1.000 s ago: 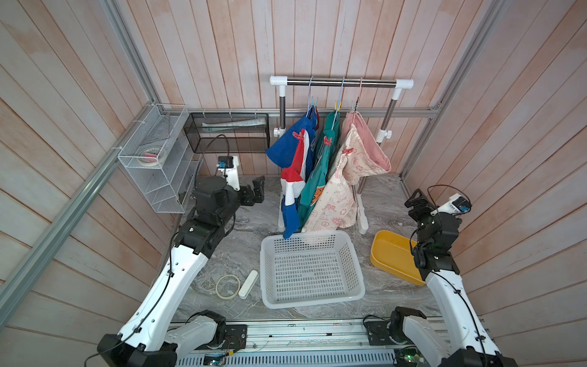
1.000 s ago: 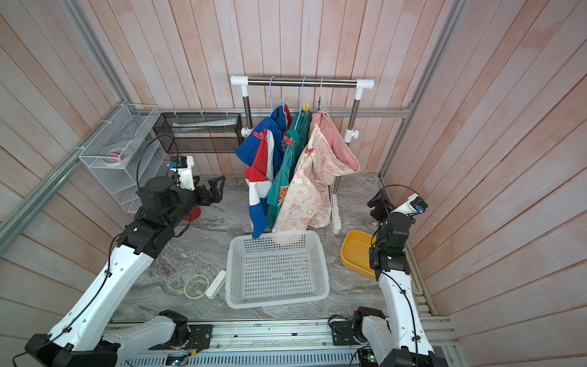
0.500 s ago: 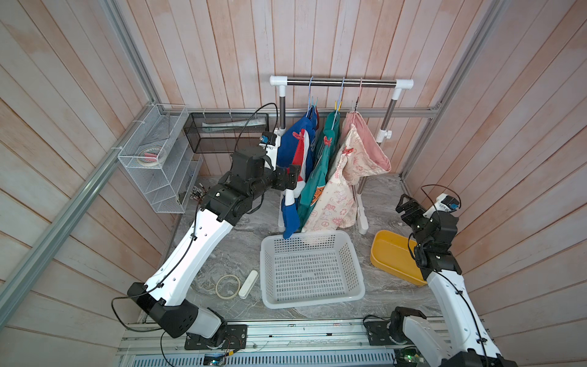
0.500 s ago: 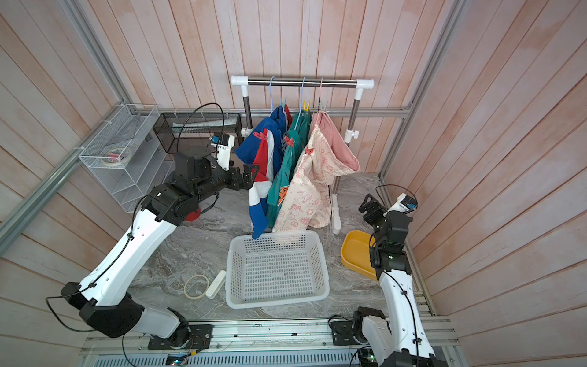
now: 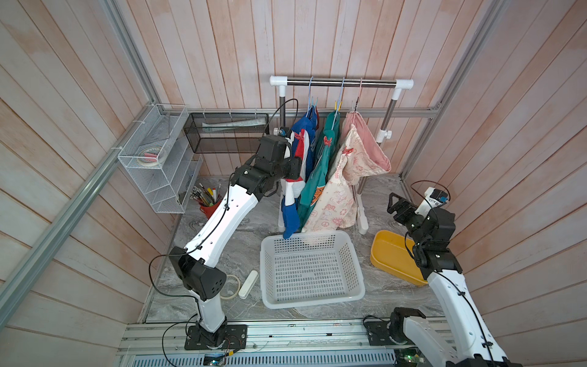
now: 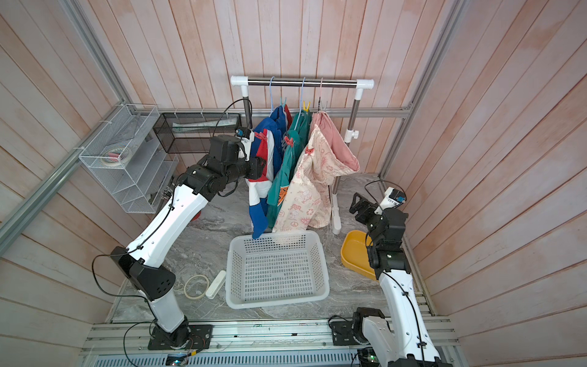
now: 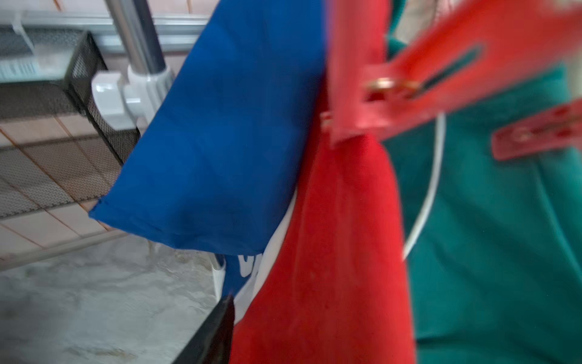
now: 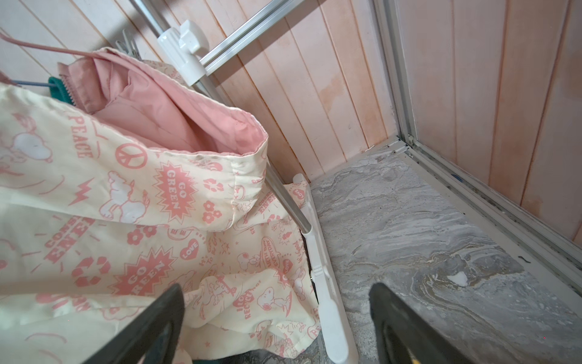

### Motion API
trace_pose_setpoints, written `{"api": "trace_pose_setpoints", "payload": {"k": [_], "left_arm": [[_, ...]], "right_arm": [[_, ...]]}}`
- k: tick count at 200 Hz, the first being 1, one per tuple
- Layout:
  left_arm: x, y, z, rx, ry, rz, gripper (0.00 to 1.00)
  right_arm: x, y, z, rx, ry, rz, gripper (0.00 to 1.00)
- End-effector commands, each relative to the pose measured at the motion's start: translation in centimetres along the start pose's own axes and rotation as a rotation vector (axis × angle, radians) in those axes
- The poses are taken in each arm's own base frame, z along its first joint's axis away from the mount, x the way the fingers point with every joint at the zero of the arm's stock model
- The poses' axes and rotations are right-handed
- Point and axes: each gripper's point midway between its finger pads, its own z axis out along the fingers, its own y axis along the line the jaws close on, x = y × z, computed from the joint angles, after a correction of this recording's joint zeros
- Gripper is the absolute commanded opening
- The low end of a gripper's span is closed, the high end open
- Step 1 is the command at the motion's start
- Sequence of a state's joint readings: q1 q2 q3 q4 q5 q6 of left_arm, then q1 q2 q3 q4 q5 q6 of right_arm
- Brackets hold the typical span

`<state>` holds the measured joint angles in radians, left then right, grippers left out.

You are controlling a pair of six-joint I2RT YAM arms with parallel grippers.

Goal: Remove the clothespins securing jackets to the hanger
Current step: Pick up the hanger from the clothesline.

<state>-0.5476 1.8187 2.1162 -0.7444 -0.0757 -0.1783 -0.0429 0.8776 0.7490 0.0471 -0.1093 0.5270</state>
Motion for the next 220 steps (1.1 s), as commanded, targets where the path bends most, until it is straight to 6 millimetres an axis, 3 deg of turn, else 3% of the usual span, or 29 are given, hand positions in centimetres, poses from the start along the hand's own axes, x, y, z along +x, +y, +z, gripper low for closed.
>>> {"api": "trace_pose_setpoints", "payload": {"k": [1,19,46,89,124,165,194,220], "left_arm": [[-2.2,-0.3,-1.2,0.023,-0.053,-0.012,0.26],[-3.9,-0.4,-2.4,0.025,-0.099,-0.027,0.09],[-7.3,-0.8,-5.1,0.044,-0.199,-0.043,0.00],[-11.7,-1.3,-9.1,0.070,-0.342,-0.046,0.00],[-13.9,-1.1,-12.6,0.058,-0.429,-0.033,0.00],[-13.9,-1.0,-16.2,0.073,-0.453,-0.020,0.00],[-12.1,-1.7,-17.9,0.120,-0.415,-0.004,0.00],[-9.8,-2.1,-19.5,0.161,-0.375,0.015,0.00]], "right_arm": [[-0.8,2.1,-1.0,-0.057,-0.006,-0.065,0.92],[-0.9,3.1,-1.5,-0.090,-0.004,-0.082,0.92],[-0.4,4.6,-1.9,-0.143,0.027,-0.106,0.92],[0.2,7.2,-2.5,-0.209,0.062,-0.155,0.91],[0.4,9.0,-3.4,-0.243,0.084,-0.201,0.91],[0.3,11.3,-4.6,-0.314,0.109,-0.219,0.91],[1.3,13.8,-5.5,-0.383,0.145,-0.248,0.89],[3.5,16.0,-6.1,-0.443,0.201,-0.277,0.89]]}}
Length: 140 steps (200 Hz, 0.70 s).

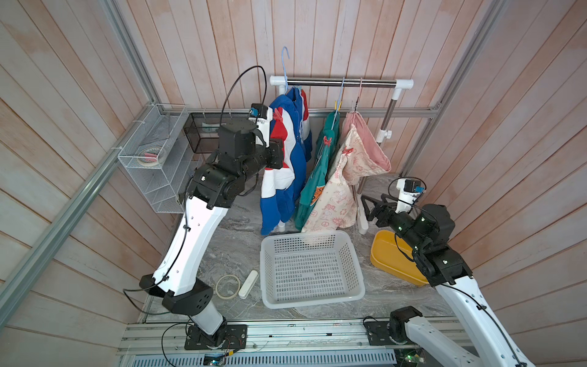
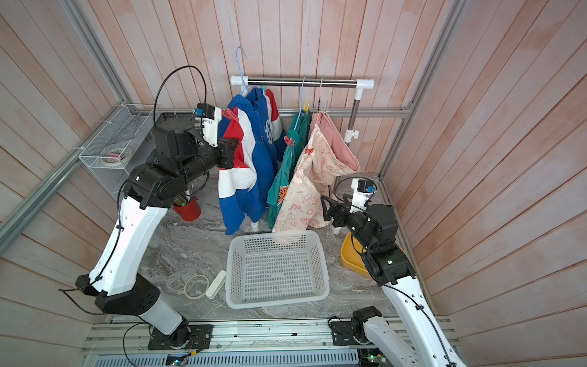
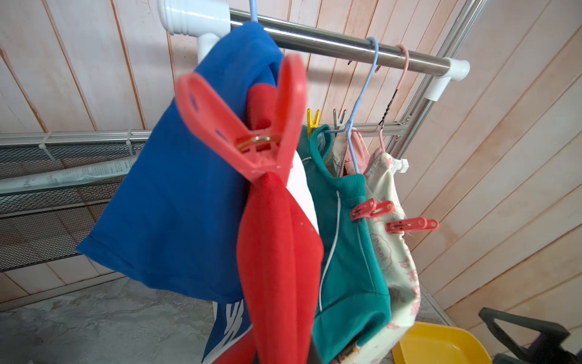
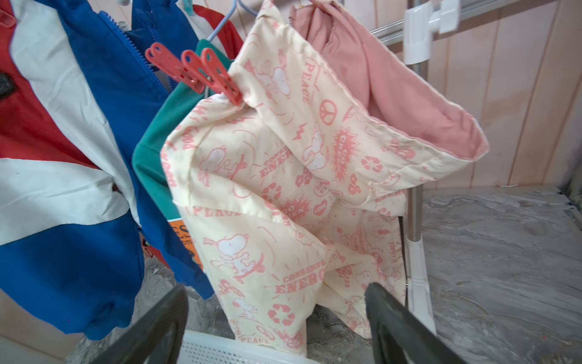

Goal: Remove the clothespins securing jackets to the hanger
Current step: Pick up the hanger from the clothesline.

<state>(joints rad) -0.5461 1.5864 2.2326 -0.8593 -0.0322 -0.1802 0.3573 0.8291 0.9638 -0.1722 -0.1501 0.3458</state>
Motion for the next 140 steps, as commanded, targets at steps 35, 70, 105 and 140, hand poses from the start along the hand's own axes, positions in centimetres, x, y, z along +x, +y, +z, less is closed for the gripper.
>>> {"api": "trace_pose_setpoints", "payload": {"k": [35,70,105,140], "left_arm": [[-0.3,-1.1,-7.1,0.085,-0.088,0.037,0.00],[1.2,-1.3,-11.5,0.120,-0.092,0.043,0.00],[2.3,-0.9,-14.8,0.111,-0.077,0.050,0.00],[3.7,0.4,-17.8,0.062,-0.097,0.054,0.00]], "right_arm": [[3.2,5.4,1.9,-0.108,0.107,-0.062,0.88],[3.8,9.9,3.4,-0.243,0.128,-0.061,0.88],[4.8,14.7,4.7,-0.335,0.151,-0.096,0.88],[4.3,16.7,6.8,-0.370,0.130,-0.071,0.89]]}}
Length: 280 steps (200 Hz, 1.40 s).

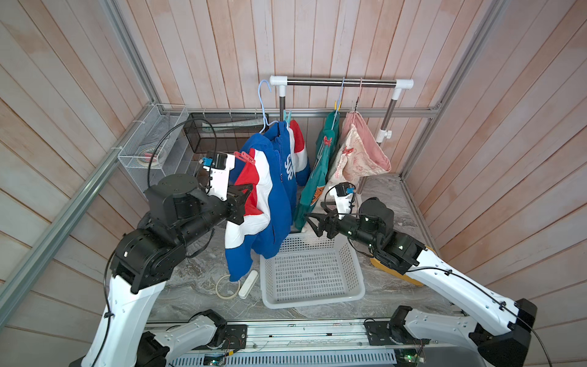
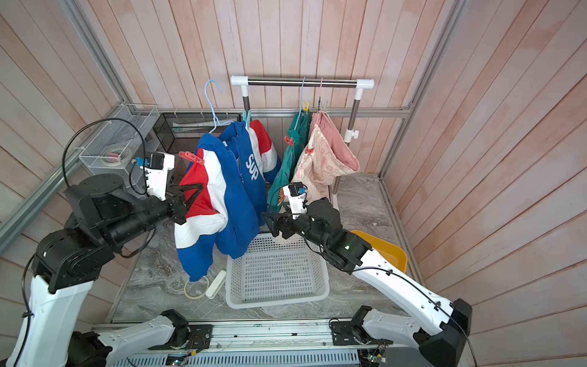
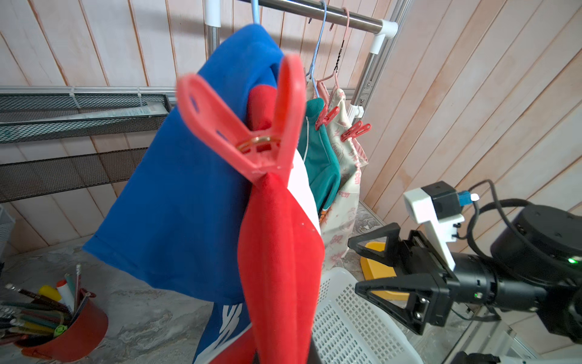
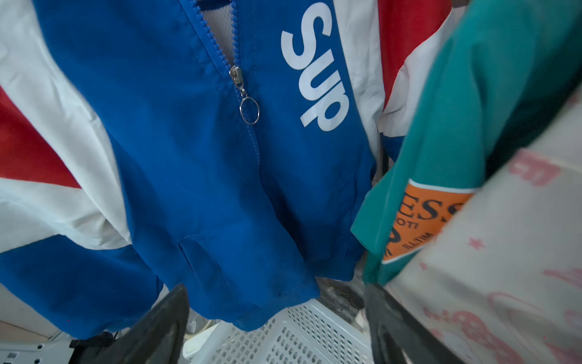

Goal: Remove the clothespins securing jackets to the hanger
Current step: Pick up the hanger from the clothesline, then adjust the jacket on the hanger.

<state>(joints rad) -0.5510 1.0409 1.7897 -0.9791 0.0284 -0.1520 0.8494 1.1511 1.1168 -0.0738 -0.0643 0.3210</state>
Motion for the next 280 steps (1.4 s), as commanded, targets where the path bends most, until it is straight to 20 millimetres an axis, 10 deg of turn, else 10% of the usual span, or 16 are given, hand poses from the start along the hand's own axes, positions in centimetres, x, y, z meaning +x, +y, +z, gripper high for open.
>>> {"api": "trace_pose_setpoints", "payload": {"k": [1,50,105,175,204,280], "left_arm": [[-2.0,-0.1,-2.8,0.002,-0.124,0.028,0.00],[-1.1,-1.5,-6.9,0.089,-0.143,0.022,0.00],[-0.8,-3.1,-10.4,0.183,-0.172,0.018,0.00],[-0.4,-6.5,-14.1,0.390,-0.223,0.072,0.00],[-0.7,-6.8,-13.7,0.405,-0.217,0.079,0.00],[-1.6,-9.2,-10.4,0.562,-0.226,0.103,0.00]], "right_arm": [[-2.4,0.6,1.2,-0.013,-0.075,0.004,0.89],[-4.7,-0.7,5.7,0.051,-0.114,0.007,0.89],[-8.2,-10.7,7.3,0.280,-0.186,0.184,0.86],[-9.4,-17.0,7.9,0.412,-0.181,0.212,0.86],[-9.6,-16.4,7.1,0.378,-0.179,0.188,0.86],[-5.1,-7.3,1.3,0.069,-0.121,0.197,0.85]]}}
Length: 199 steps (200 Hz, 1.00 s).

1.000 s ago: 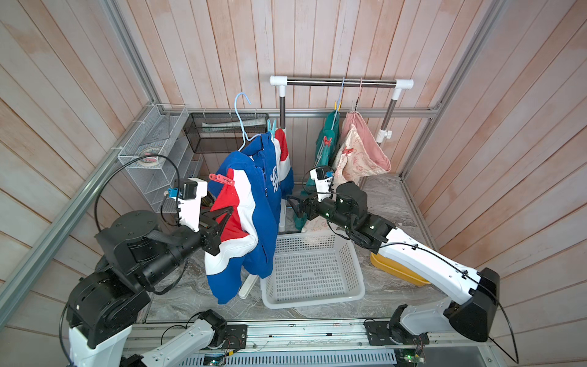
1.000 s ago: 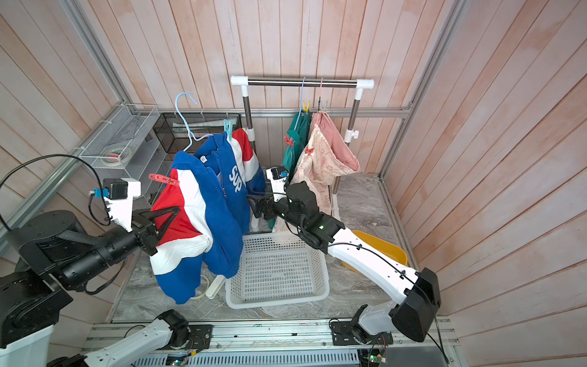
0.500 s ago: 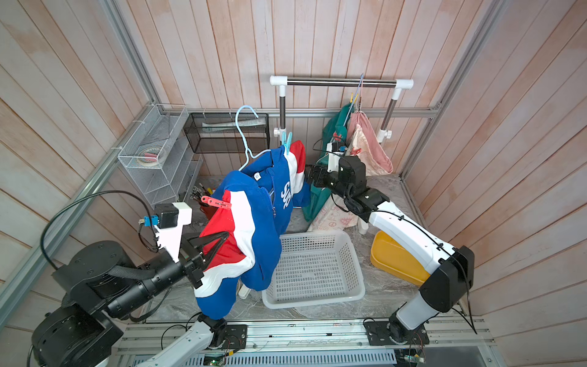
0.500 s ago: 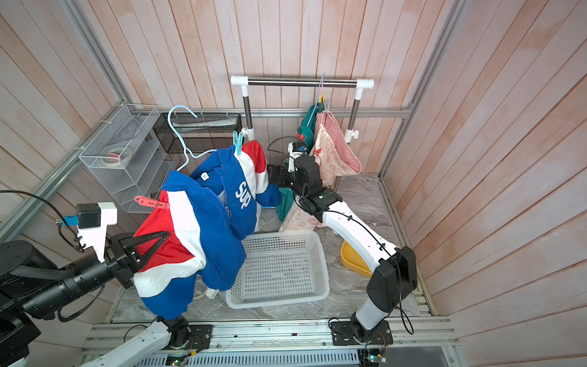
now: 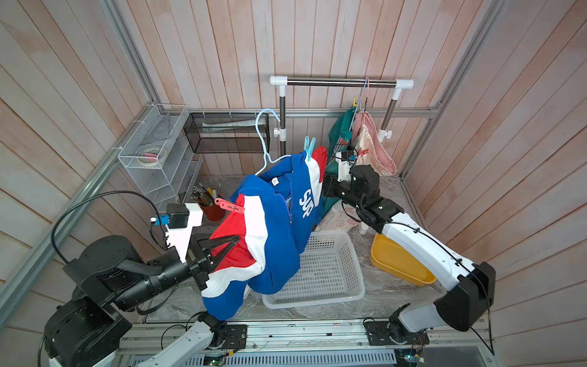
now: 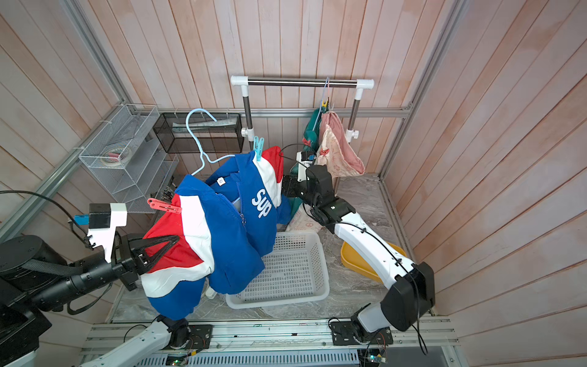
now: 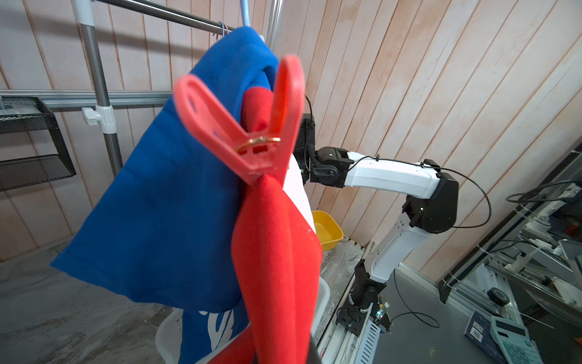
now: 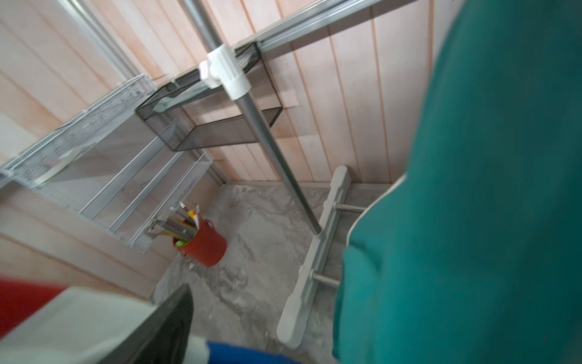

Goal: Remove the clothespins securing jackets to the hanger
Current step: Adjust the jacket on the hanger, then adjust the jacket in the basket.

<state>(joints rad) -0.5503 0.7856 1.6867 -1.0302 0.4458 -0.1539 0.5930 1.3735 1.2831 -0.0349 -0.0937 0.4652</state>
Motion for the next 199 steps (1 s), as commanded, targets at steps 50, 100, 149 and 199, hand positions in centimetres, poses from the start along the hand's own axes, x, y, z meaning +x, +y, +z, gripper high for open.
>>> {"api": "trace_pose_setpoints", "payload": {"k": [50,100,149,199], "left_arm": [[-3.9,-3.5,3.8,0.320,-0.139,0.096,0.00],[-2.8,-2.9,6.5,0.399,-0.144,0.080,0.00],[-0.3,-1.9,9.5,0.472,-0.171,0.061,0.00],[3.0,-0.5,12.5,0.528,-0.153,0.036,0.00]], "right_arm": [[1.8,2.2,-6.8,-0.157,-0.028,0.048,0.86],[2.8,-0.7,-9.9,-0.070,-0.060,0.091,0.86],[3.8,-4.1,-11.9,0.024,-0.070,0.116,0.86],[4.9,-6.1,-12.0,0.061,-0.072,0.131,0.86]]}}
